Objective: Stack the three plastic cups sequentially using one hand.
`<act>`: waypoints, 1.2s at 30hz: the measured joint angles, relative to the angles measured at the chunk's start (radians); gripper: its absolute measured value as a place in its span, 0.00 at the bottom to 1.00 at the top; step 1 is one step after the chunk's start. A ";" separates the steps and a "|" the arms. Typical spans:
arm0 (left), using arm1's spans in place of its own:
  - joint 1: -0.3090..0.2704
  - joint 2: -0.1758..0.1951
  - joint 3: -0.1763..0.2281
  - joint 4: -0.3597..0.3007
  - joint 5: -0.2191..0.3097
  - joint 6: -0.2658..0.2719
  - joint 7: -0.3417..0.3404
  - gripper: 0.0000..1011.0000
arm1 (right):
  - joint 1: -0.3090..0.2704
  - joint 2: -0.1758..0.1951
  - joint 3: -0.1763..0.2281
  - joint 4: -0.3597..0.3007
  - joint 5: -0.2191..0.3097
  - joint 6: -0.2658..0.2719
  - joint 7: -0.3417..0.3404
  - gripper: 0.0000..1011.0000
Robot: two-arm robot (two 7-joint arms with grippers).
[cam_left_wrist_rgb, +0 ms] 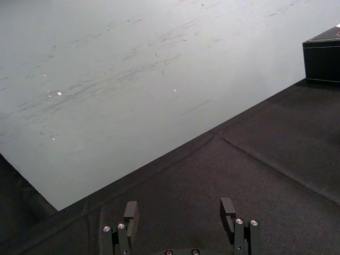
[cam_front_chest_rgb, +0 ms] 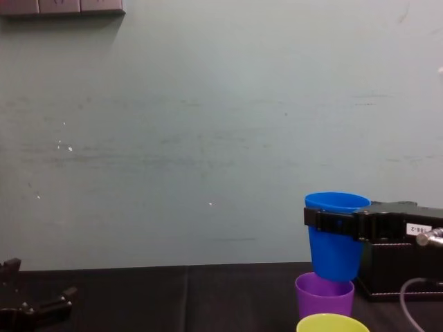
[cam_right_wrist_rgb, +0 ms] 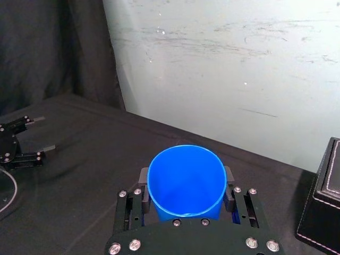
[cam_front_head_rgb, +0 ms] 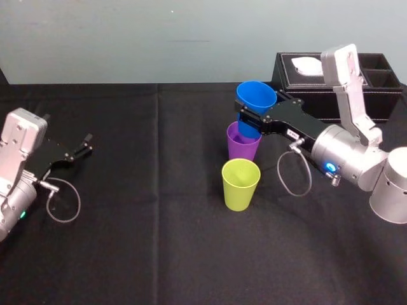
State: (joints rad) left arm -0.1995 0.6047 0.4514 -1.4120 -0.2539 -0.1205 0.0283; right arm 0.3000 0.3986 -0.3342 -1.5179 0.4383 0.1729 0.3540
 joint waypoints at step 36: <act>0.000 0.000 0.000 0.000 0.000 0.000 0.000 1.00 | 0.051 -0.049 -0.034 0.096 -0.039 -0.009 -0.001 0.74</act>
State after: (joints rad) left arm -0.1995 0.6047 0.4514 -1.4120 -0.2539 -0.1205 0.0283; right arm 0.3511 0.3496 -0.3686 -1.4217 0.3993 0.1635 0.3534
